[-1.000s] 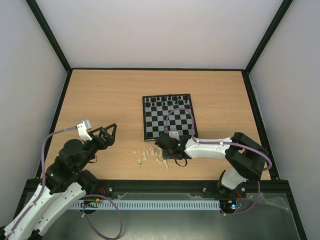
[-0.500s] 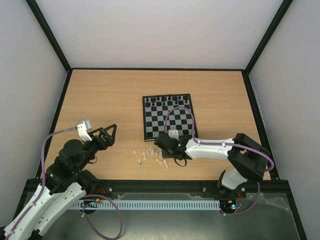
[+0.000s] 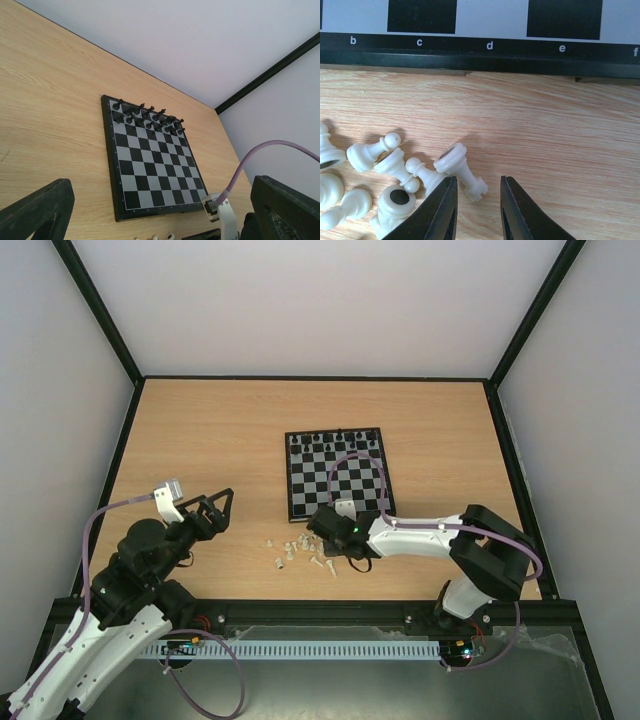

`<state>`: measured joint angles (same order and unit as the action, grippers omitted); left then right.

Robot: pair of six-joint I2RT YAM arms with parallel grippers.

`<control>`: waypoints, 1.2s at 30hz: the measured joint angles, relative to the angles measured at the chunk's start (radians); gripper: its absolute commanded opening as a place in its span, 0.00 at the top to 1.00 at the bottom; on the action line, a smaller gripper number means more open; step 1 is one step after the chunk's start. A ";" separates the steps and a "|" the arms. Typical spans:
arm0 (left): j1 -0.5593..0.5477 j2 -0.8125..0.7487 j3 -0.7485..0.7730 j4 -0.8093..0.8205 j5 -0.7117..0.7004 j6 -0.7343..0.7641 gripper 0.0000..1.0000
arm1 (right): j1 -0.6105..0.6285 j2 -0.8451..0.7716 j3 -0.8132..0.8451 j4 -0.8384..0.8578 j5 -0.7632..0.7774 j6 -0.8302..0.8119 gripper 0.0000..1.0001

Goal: Set up the chess pieces on the board
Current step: Pick up the chess piece at the center of the board.

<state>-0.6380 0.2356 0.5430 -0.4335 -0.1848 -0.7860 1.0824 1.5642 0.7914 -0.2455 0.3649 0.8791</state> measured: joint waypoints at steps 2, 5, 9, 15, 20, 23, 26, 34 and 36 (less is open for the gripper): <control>0.000 0.000 0.000 0.000 0.000 0.000 0.00 | 0.000 0.010 0.000 0.005 0.001 -0.003 0.75; 0.000 0.000 0.000 0.000 0.001 0.000 0.01 | 0.000 0.025 0.000 0.013 0.001 -0.006 0.80; 0.000 0.000 0.000 0.000 0.002 0.000 0.01 | 0.000 0.037 0.000 0.027 0.000 -0.016 0.85; 0.000 0.002 0.000 0.001 0.009 0.000 0.00 | 0.000 0.036 -0.009 0.058 0.005 -0.031 0.88; 0.000 0.034 0.000 0.009 0.032 0.000 0.01 | 0.000 -0.001 -0.039 0.066 0.014 -0.060 0.90; 0.000 0.066 0.000 0.018 0.048 0.001 0.01 | -0.007 -0.061 -0.059 0.066 0.016 -0.082 0.91; 0.000 0.072 0.000 0.026 0.058 0.001 0.00 | -0.018 -0.134 -0.071 0.066 0.015 -0.108 0.93; 0.000 0.114 -0.007 0.071 0.118 0.012 0.00 | -0.056 -0.219 -0.071 0.050 -0.040 -0.180 0.92; 0.000 0.174 -0.010 0.094 0.149 0.019 0.01 | -0.073 -0.237 -0.066 0.025 -0.073 -0.203 0.92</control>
<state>-0.6384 0.4095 0.5327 -0.3393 -0.0357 -0.7670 1.0092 1.3270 0.7254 -0.2203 0.2920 0.6762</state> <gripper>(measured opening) 0.995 0.080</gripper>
